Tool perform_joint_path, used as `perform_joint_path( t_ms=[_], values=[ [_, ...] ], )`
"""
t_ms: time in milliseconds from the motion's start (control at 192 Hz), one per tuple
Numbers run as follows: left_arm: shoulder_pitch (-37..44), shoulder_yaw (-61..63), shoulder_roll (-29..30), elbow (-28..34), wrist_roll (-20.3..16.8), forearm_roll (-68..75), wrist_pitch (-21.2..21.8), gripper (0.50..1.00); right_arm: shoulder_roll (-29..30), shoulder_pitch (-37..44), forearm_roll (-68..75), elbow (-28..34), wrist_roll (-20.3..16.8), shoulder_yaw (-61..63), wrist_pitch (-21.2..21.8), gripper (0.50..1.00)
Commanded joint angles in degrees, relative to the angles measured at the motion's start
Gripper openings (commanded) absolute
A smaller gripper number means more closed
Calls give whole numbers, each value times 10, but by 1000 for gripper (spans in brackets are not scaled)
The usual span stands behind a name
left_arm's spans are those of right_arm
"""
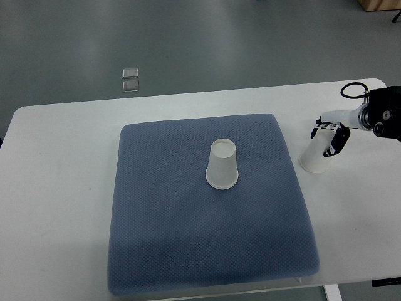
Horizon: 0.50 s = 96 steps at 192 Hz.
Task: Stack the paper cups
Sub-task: 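Lower the right hand and close its fingers around the white cup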
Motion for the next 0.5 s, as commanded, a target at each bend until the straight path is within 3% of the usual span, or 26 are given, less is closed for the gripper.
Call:
perform_joint_path(
  t_ms=[0,120,302,494],
  values=[
    [0,0,0,0,0,0,0,1000,0,0,-1,0,0,-1,0,686],
    [0,0,0,0,0,0,0,1000,-1,4,-1,0,0,0,3,650],
    [0,0,0,-1,0,0,0,1000,-12,37,0,12,0,-1,18,643],
    [0,0,0,-3,0,0,0,1000,-64,148,-23,84,-12,-11,88,643]
  ],
)
